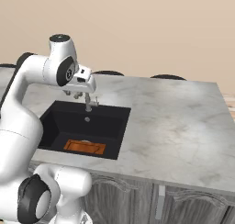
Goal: Turn on the sink faucet with hot water and rinse the cutting board for ten seconds, then turn off the faucet. Push the cutting board to reach the water if necessary.
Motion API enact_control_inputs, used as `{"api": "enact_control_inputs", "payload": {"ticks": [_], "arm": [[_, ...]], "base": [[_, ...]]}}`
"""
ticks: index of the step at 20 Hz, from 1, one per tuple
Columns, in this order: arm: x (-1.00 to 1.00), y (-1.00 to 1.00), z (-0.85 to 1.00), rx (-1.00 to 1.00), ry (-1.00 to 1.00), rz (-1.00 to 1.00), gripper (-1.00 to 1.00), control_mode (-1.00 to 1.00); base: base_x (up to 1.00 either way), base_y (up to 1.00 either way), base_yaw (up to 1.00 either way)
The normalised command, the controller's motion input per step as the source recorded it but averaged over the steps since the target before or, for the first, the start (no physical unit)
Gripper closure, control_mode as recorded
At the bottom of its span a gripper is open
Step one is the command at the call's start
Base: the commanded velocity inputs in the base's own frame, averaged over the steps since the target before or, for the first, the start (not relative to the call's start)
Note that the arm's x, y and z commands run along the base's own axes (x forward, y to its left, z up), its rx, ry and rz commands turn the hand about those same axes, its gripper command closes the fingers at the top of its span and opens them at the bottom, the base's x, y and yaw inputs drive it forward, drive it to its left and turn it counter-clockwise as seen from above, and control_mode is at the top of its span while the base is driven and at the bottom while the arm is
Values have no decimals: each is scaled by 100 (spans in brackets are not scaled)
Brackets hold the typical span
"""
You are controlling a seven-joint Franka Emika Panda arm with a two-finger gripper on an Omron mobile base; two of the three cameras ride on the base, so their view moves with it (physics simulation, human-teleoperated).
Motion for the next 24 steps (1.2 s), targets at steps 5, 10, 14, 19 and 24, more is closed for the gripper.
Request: {"api": "enact_control_inputs", "payload": {"ticks": [5, 10, 14, 19, 24], "arm": [[2, 0, -5, 0, -5, 0, -100, -100], [26, 0, -18, 0, -23, 4, -100, -100], [41, -6, -24, 1, -21, 4, -100, -100], [40, -11, -22, 1, -20, 2, -100, -100], [46, -12, -15, 1, -12, 0, -100, -100]], "base": [[0, 0, 0], [0, 0, 0], [0, 0, 0], [0, 0, 0], [0, 0, 0]]}}
